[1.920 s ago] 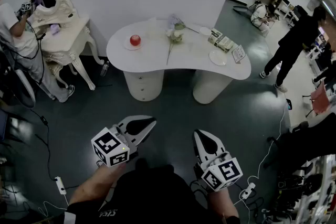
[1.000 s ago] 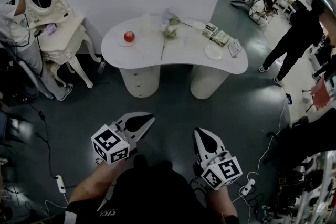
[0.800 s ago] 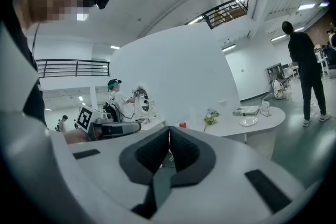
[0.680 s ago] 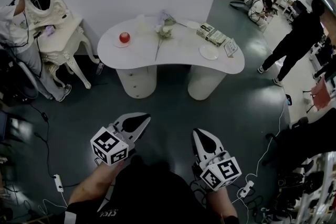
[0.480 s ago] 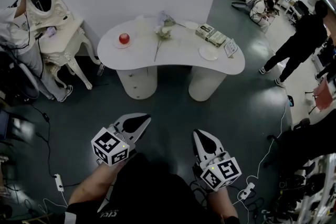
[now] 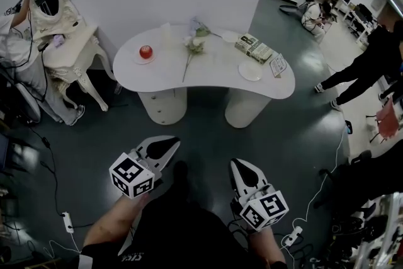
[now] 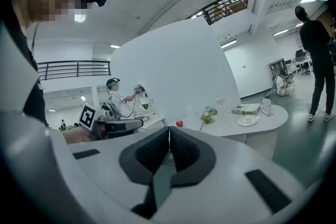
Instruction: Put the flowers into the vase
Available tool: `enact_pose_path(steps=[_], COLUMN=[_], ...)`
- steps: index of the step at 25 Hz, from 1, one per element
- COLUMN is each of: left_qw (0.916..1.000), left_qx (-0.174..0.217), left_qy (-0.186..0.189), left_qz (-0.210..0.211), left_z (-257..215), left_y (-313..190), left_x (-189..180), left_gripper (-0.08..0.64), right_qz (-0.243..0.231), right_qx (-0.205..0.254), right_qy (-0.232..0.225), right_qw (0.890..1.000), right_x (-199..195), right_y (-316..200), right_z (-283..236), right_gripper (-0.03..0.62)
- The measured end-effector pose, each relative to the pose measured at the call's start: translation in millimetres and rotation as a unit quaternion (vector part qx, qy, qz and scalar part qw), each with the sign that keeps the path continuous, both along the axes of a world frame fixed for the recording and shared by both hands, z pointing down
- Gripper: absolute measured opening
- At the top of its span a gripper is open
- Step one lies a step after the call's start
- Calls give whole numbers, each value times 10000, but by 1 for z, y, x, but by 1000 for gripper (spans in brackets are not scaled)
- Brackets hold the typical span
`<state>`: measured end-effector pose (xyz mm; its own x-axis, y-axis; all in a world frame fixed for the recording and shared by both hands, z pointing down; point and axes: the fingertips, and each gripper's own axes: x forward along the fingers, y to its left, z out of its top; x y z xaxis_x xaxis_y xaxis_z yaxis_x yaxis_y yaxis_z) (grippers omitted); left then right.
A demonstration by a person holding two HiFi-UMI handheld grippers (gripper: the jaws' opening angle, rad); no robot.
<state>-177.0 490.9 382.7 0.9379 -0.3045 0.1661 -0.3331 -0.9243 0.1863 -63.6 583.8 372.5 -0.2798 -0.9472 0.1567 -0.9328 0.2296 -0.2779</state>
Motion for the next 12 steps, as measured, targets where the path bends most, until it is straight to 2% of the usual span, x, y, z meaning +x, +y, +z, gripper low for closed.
enact_pose_path(steps=[12], left_qw=[9999], left_qx=[-126], left_qy=[-9], left_qz=[92], left_z=[13], left_y=[-109], left_x=[28], left_gripper=[12], right_qz=[-91], right_qx=[-135], right_qy=[130], right_qw=[9998], right_x=[20], right_y=[-119], right_z=[1], right_gripper=[25])
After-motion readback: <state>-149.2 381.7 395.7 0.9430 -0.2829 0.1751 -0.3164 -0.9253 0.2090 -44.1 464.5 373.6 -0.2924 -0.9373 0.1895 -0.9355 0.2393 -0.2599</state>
